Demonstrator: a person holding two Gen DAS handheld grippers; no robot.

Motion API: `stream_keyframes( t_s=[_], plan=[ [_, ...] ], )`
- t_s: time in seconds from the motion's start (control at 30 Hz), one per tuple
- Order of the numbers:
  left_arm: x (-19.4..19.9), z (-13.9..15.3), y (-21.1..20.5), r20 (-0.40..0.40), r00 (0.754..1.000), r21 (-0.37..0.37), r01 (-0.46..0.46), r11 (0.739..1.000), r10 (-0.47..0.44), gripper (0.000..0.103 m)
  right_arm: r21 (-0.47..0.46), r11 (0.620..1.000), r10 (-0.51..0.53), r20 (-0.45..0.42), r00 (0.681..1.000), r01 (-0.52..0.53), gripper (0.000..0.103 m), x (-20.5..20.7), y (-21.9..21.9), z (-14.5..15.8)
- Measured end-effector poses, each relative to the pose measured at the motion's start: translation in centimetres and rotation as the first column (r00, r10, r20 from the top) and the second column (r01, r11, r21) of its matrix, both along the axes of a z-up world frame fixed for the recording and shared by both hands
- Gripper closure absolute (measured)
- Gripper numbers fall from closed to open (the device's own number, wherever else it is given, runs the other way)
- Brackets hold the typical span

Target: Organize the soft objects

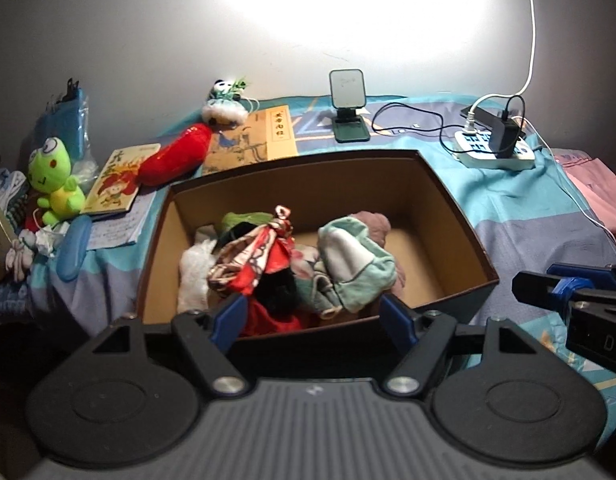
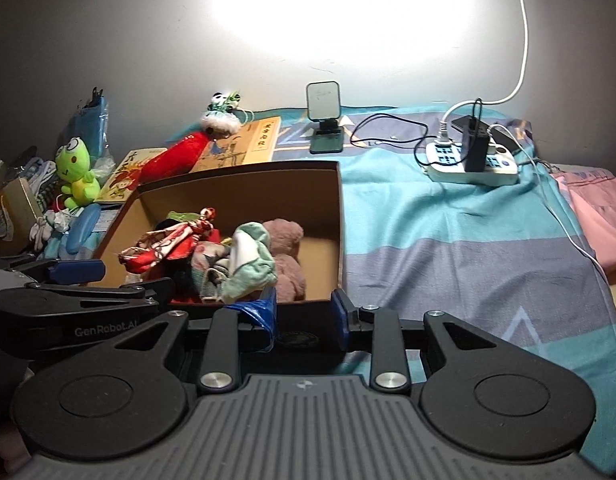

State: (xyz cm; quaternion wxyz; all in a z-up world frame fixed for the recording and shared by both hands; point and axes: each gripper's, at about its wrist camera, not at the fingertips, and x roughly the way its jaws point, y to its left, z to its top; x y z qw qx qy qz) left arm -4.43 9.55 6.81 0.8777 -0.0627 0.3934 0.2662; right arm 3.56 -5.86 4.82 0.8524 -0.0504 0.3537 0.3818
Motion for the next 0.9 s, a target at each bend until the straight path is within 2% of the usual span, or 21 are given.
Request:
stream_keyframes(
  t_s=[0.27, 0.33, 0.43, 0.6, 0.73, 0.9],
  plan=[
    [-1.2, 2.6, 4.3, 0.031, 0.997, 0.116, -0.075, 0.990, 0.071, 0.021, 0.061, 0.998, 0.016, 0.053, 0.998, -0.020, 0.091, -0.3, 4.3, 2.7],
    [-1.4, 3.6, 5.4, 0.046, 0.995, 0.133, -0.096, 0.986, 0.091, 0.015, 0.082, 0.996, 0.013, 0.066, 0.998, -0.019, 0.091, -0.3, 5.1, 3.7],
    [-1.6, 4.6, 6.5, 0.063, 0.992, 0.168, -0.116, 0.979, 0.106, 0.015, 0.113, 0.993, 0.010, 0.090, 0.996, -0.020, 0.091, -0.4, 5.9, 4.8],
    [-1.6, 5.0, 7.8, 0.061, 0.989, 0.158, -0.140, 0.977, 0.132, 0.015, 0.118, 0.993, 0.010, 0.151, 0.988, -0.028, 0.091, -0.4, 7.5, 6.1],
    [-1.3, 6.2, 8.7, 0.061, 0.986, 0.199, -0.163, 0.966, 0.154, 0.015, 0.126, 0.991, 0.013, 0.260, 0.965, -0.047, 0.091, -0.2, 7.7, 8.4],
    [-0.5, 9.0, 9.5, 0.139, 0.976, 0.225, -0.196, 0.955, 0.167, 0.015, 0.178, 0.984, -0.035, 0.316, 0.948, -0.023, 0.090, 1.8, 7.1, 11.2]
  ],
)
